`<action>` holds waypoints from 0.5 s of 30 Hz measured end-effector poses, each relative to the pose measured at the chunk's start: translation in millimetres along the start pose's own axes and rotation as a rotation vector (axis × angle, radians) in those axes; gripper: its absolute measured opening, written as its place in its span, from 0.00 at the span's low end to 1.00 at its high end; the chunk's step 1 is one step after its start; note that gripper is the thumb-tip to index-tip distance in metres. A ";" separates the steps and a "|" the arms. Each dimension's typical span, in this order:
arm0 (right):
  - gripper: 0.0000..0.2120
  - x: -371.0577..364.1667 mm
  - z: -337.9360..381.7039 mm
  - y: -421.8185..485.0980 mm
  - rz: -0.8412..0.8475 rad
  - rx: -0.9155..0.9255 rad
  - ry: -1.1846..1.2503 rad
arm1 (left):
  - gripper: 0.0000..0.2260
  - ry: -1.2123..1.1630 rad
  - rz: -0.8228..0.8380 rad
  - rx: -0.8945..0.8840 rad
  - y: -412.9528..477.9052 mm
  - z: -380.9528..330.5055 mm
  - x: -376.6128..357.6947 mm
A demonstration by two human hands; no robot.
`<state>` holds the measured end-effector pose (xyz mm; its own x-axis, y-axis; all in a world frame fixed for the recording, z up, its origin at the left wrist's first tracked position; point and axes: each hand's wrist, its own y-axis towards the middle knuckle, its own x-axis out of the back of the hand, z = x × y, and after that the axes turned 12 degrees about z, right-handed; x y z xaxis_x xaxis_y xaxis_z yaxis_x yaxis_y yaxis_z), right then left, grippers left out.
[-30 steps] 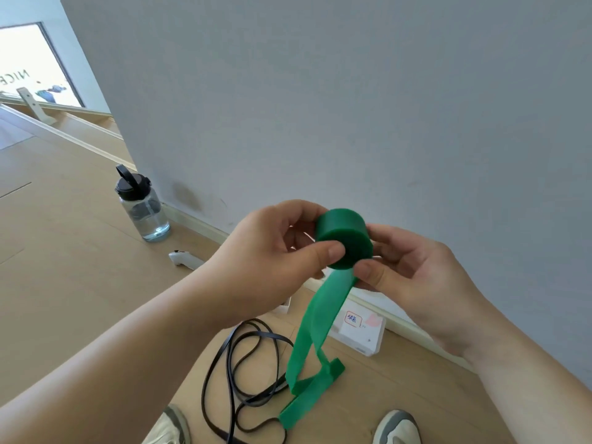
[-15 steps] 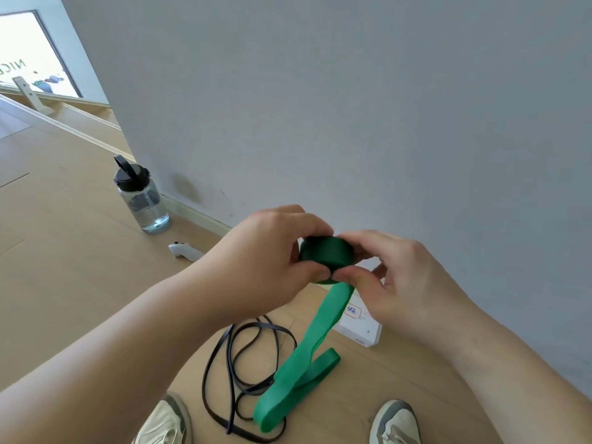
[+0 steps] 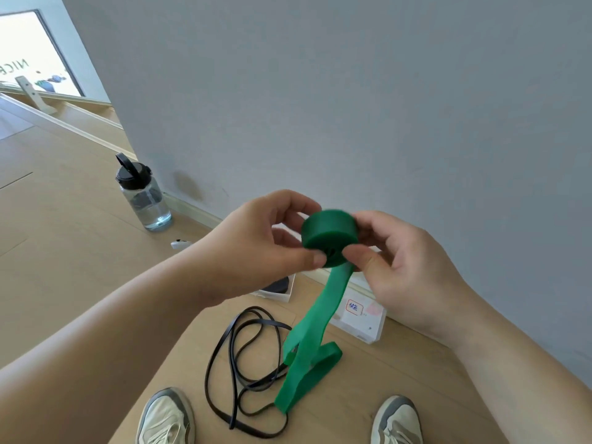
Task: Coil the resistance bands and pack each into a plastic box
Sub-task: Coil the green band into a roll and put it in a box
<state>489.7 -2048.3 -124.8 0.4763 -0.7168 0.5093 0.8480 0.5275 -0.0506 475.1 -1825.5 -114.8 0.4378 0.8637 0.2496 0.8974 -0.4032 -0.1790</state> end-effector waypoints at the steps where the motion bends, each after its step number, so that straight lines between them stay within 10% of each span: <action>1: 0.12 -2.6 1.1 -0.5 0.022 -0.005 -0.123 | 0.20 0.148 0.014 0.036 0.3 1.2 -1.3; 8: 0.10 -5.8 5.0 2.2 0.063 0.065 -0.545 | 0.16 0.614 -0.090 0.011 -0.9 -3.9 -4.5; 15: 0.18 7.1 -0.2 -1.5 0.082 -0.008 0.151 | 0.13 0.209 -0.140 -0.021 -2.9 -9.9 0.8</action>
<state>491.9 -2054.2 -121.2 0.5726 -0.7324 0.3684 0.8066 0.5837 -0.0934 473.4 -1826.6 -104.6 0.3092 0.8308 0.4627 0.9500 -0.2924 -0.1099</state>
